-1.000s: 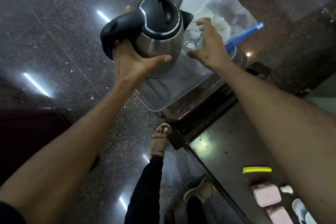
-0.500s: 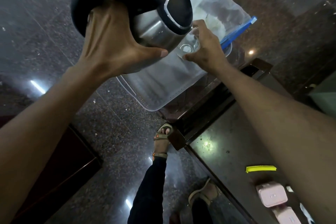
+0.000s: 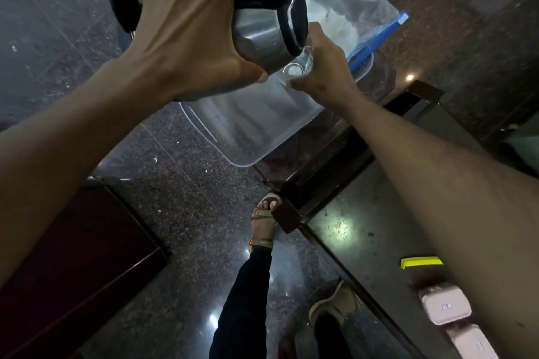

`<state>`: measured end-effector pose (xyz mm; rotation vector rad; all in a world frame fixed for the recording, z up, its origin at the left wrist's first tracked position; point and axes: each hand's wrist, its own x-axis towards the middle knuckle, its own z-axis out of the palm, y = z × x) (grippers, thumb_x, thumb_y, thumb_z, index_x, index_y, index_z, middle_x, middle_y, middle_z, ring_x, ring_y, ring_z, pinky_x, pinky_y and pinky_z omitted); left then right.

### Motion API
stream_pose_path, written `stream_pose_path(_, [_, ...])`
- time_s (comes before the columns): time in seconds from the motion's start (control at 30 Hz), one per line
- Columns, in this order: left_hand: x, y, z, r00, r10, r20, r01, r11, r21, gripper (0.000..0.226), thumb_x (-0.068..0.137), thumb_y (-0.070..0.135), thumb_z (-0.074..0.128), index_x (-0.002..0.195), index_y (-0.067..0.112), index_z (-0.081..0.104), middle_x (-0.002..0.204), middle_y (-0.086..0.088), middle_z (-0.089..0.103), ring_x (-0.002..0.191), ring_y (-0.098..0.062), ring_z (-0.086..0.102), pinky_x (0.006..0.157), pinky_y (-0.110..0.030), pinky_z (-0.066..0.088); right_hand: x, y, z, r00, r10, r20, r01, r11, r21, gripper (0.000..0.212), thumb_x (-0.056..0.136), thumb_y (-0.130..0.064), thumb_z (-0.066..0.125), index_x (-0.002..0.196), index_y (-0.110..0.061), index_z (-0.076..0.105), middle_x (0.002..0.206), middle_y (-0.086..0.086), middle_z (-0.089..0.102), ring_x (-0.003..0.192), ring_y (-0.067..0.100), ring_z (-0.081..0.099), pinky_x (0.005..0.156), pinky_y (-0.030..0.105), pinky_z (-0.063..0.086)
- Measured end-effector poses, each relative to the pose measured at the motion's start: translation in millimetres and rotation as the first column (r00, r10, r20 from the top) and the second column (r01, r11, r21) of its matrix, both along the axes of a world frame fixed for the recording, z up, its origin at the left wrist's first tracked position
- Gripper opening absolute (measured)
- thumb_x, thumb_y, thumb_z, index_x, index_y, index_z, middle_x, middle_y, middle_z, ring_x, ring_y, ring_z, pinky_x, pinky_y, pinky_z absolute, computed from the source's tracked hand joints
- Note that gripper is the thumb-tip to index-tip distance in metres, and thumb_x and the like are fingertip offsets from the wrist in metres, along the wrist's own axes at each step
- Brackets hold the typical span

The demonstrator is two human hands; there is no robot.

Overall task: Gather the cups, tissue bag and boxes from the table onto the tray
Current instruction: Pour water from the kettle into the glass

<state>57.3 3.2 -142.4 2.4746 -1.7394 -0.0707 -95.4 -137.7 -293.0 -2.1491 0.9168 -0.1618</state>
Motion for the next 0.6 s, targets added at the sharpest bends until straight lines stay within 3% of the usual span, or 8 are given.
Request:
stream_pose_path(0.23, [-5,-3,-4,0.983,-0.023,0.183,0.011,0.998,0.066,0.101,0.066,0.075,0.08,0.145,0.017,0.055,0.137,-0.018,0.063,0.122,-0.046,0.061,0.092,-0.056,0.052,-1,-1,2,1.0,0.017,0.009,-0.017,1.0,-0.006,0.083,0.07,-0.02,0.091,0.139,-0.018,0.045,0.134,0.005,0.062,0.121,0.023,0.059,0.096,0.037,0.053])
stream_pose_path(0.37, [-1,-8,-3,0.985,-0.023,0.171,0.01,0.997,0.078,0.101,0.065,0.075,0.079,0.148,0.024,0.051,0.144,-0.012,0.058,0.13,-0.042,0.056,0.096,-0.054,0.049,0,-1,2,1.0,0.016,0.009,-0.015,1.0,-0.01,0.083,0.071,-0.022,0.092,0.141,-0.017,0.046,0.135,0.005,0.062,0.119,0.023,0.06,0.099,0.041,0.054])
stream_pose_path(0.53, [-2,-12,-3,0.974,-0.048,0.223,0.034,0.997,0.066,0.099,0.065,0.072,0.08,0.144,0.017,0.054,0.141,-0.017,0.059,0.127,-0.044,0.057,0.094,-0.054,0.049,0,-2,-1,1.0,0.007,0.003,-0.007,1.0,-0.018,0.083,0.071,-0.022,0.093,0.139,-0.016,0.046,0.132,0.006,0.064,0.117,0.024,0.062,0.089,0.029,0.049])
stream_pose_path(0.6, [-1,-11,-4,0.969,-0.044,0.242,0.026,0.997,0.077,0.1,0.066,0.071,0.081,0.143,0.013,0.054,0.141,-0.02,0.059,0.127,-0.046,0.056,0.095,-0.055,0.048,0,-2,-2,1.0,0.008,0.002,-0.008,1.0,-0.018,0.084,0.07,-0.023,0.093,0.14,-0.018,0.046,0.135,0.006,0.064,0.12,0.024,0.061,0.093,0.031,0.051])
